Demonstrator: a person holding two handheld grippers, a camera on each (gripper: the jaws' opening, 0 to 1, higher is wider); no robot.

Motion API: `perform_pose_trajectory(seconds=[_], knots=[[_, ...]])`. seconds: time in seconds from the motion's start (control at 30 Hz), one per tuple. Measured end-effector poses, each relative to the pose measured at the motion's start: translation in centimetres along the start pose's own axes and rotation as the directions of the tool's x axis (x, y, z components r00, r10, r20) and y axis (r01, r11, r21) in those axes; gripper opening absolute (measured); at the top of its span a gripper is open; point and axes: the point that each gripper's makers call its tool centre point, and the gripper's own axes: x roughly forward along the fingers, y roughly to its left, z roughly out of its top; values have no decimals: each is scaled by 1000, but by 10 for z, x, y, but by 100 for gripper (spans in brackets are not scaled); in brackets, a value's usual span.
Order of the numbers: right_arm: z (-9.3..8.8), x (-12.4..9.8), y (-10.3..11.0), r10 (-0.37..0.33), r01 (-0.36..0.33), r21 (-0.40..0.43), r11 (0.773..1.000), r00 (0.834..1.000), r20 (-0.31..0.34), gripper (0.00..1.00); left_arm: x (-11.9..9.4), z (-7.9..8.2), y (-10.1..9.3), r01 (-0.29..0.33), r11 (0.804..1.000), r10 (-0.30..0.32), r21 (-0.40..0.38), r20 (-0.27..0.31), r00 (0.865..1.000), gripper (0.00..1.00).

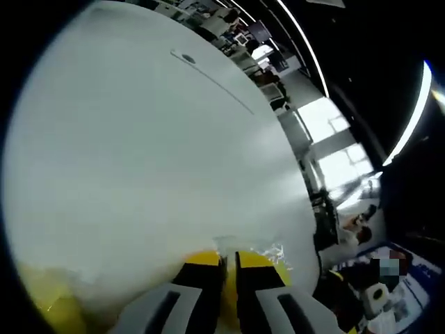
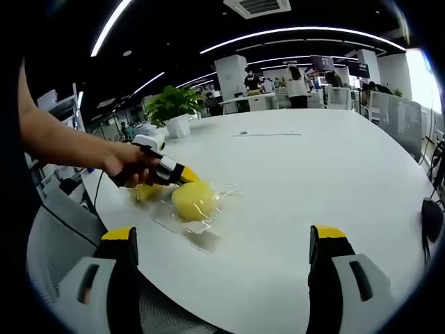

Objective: Compare the silicone blocks by pressing each to a similar depth, holding the contact briefly, and releasing to observe deformation and rebound differences across the visible hardness samples.

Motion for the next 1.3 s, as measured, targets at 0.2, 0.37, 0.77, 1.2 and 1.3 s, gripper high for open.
perform_pose_trajectory(seconds=[0.2, 0.37, 0.77, 1.2, 1.3], knots=[[-1, -1, -4, -7, 7, 1, 1000, 1000, 0, 96, -2, -1, -3, 10, 1000, -10, 19, -1, 1000, 1], [2, -1, -4, -9, 9, 0, 1000, 1000, 7, 96, -5, -1, -6, 24, 999, -24, 22, -8, 1000, 0], [3, -1, -3, -6, 6, -5, 1000, 1000, 8, 96, -14, 4, -31, 85, 991, -87, 103, 16, 996, 0], [9, -1, 0, 0, 0, -17, 1000, 1000, 16, 96, -35, 5, -69, 120, 962, -136, 244, 49, 990, 0], [11, -2, 0, 3, -2, -19, 1000, 1000, 21, 96, -42, 8, -81, 136, 940, -161, 314, 54, 986, 0]])
